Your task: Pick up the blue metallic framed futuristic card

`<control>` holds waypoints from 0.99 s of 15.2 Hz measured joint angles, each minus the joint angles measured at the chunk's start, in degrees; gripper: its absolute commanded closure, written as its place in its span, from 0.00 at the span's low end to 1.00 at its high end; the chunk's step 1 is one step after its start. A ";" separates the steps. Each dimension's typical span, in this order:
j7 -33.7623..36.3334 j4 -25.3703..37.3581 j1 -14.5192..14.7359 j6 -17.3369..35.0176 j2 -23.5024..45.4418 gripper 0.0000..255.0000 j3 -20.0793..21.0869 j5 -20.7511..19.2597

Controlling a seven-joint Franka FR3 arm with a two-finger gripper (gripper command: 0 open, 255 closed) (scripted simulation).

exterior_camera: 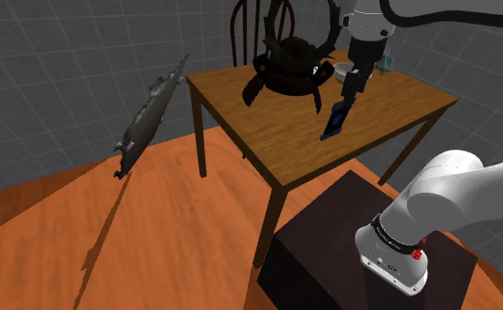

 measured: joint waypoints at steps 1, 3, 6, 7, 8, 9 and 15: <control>0.00 0.00 0.00 0.00 0.00 0.00 0.00 0.00; -8.99 -0.13 2.30 0.10 0.72 0.00 -4.60 -1.27; -33.01 1.95 7.97 -0.33 4.83 0.00 -14.53 -3.75; -41.89 3.32 9.92 -0.63 6.97 0.00 -18.07 -4.67; -50.65 4.64 12.06 -0.99 9.17 0.00 -21.10 -5.16; -59.27 6.25 14.25 -1.16 11.89 0.00 -24.06 -5.52; -75.19 5.72 17.43 1.58 16.40 0.00 -29.26 -6.48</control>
